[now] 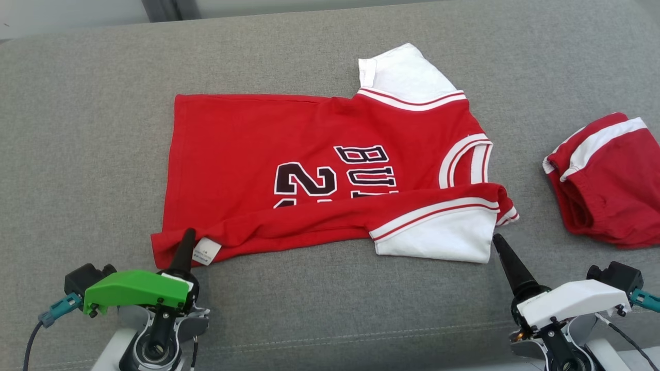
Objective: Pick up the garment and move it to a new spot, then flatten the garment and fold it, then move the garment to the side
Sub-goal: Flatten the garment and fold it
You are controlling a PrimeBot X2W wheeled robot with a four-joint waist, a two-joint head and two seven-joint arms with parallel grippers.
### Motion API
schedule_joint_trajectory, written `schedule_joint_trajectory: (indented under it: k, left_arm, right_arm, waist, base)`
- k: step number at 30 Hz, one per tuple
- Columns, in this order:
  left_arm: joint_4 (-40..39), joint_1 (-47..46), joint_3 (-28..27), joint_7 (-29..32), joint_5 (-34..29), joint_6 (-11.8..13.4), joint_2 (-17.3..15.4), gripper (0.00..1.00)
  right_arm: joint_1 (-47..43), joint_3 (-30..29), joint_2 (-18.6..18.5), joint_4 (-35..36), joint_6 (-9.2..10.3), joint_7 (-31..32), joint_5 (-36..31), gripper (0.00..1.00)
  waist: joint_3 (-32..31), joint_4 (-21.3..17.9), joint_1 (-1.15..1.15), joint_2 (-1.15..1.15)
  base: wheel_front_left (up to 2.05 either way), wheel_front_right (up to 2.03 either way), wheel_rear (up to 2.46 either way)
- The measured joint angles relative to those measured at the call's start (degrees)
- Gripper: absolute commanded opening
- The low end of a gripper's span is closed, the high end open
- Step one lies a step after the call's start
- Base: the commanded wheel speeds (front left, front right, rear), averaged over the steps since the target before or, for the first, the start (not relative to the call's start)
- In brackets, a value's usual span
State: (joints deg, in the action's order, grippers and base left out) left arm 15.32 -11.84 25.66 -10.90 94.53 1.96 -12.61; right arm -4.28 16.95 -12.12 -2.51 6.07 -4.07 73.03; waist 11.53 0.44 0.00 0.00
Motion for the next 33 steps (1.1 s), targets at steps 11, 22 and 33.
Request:
schedule_joint_trajectory:
  k: [11,22,33]
  left_arm:
    - [-0.6,-0.6,0.9,0.3,0.0,0.0,0.6,0.0]
    - [-0.5,-2.3,0.9,0.7,0.0,-0.9,0.9,0.0]
    - [0.5,-2.3,0.3,0.5,0.0,-1.5,0.9,0.0]
  right_arm:
    - [1.0,1.9,-0.4,-3.7,0.01,0.0,-3.3,1.0]
    - [3.3,3.4,1.6,-7.5,-0.49,-0.4,-3.5,0.07]
    - [3.1,3.3,2.9,-6.4,-4.54,-0.2,-0.6,0.0]
  waist:
    - [1.2,0.9,0.0,0.0]
    - [2.3,2.9,0.0,0.0]
    - [1.4,2.4,0.0,0.0]
  base:
    - [0.0,0.0,0.0]
    - [0.0,0.0,0.0]
    - [0.0,0.0,0.0]
